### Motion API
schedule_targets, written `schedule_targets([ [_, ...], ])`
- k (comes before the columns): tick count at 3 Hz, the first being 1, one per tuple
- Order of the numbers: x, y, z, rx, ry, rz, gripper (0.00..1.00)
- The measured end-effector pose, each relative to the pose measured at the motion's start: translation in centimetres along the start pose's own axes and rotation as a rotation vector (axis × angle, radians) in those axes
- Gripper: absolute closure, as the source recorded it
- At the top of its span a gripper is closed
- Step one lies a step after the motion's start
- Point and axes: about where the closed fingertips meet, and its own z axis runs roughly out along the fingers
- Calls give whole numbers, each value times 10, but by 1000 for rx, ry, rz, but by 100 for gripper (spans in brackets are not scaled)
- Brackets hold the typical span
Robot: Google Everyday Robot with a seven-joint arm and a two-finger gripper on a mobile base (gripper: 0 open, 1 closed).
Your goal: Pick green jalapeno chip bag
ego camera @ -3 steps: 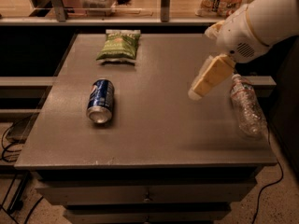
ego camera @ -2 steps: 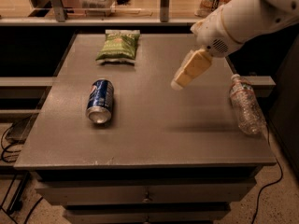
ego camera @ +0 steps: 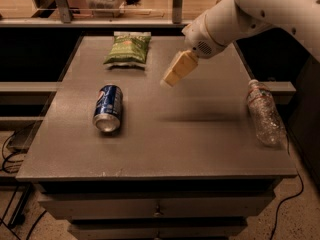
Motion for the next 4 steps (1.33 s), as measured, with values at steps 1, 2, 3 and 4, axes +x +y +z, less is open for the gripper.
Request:
schedule_targets([
  [1,-13,-9,33,-30,-37,-10,0],
  [2,-13,-9,33,-30,-37,-10,0],
  [3,-22,-21,52,-13,-46,-25,0],
  [4,-33,-36,77,-2,-86,-15,0],
])
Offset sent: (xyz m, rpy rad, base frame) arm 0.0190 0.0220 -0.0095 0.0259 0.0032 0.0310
